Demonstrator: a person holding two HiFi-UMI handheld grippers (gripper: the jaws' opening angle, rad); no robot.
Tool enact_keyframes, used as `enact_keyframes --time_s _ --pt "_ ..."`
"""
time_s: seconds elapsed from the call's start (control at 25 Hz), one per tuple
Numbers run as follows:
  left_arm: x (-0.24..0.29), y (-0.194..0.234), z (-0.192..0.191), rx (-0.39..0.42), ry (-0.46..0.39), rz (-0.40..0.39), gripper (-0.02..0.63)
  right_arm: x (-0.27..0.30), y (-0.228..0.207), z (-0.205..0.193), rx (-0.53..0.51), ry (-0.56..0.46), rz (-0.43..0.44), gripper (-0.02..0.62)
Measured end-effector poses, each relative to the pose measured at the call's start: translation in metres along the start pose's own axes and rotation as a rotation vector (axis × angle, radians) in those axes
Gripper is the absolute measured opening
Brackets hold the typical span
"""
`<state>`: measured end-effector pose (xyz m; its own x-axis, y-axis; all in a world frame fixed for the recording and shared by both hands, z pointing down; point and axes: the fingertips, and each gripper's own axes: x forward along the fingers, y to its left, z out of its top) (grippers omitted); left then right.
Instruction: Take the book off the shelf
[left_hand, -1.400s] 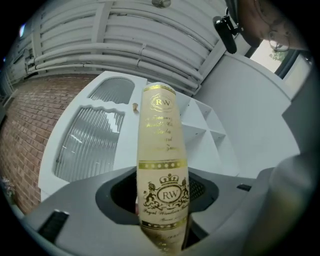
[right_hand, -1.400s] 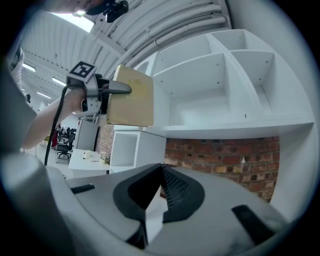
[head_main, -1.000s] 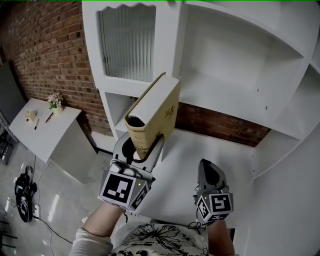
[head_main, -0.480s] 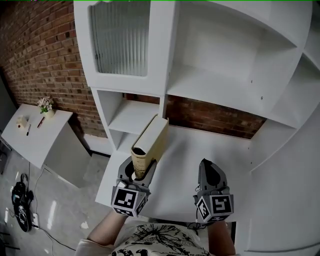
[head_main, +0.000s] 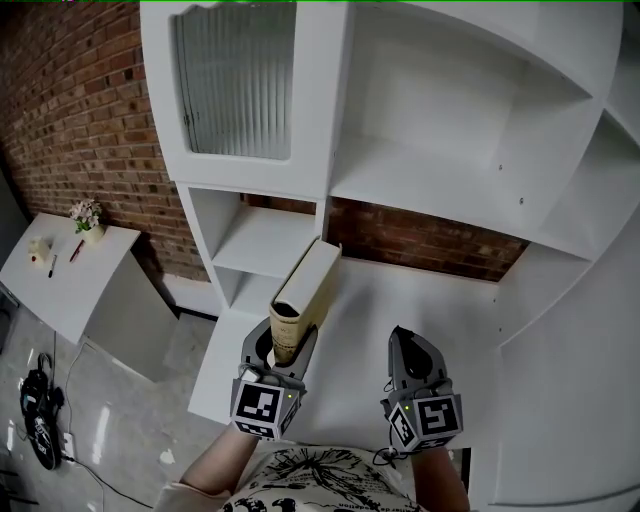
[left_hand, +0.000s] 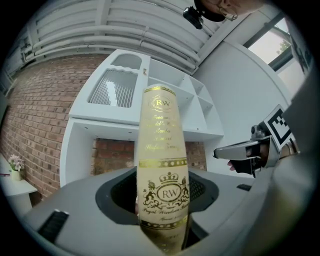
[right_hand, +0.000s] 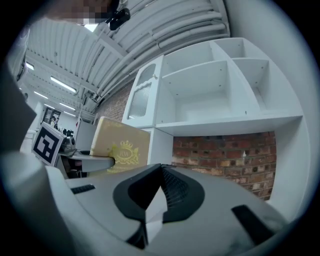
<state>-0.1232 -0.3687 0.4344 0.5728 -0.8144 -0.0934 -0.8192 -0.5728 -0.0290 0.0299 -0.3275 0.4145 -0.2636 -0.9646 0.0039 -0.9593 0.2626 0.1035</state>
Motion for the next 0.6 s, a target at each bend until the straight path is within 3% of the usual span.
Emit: enact_keyframes --time_s 0.6 --pt "0.01 0.007 -0.006 -0.007 0.017 -0.012 0.219 0.019 0.004 -0.009 0.033 0.0 0.026 0.002"
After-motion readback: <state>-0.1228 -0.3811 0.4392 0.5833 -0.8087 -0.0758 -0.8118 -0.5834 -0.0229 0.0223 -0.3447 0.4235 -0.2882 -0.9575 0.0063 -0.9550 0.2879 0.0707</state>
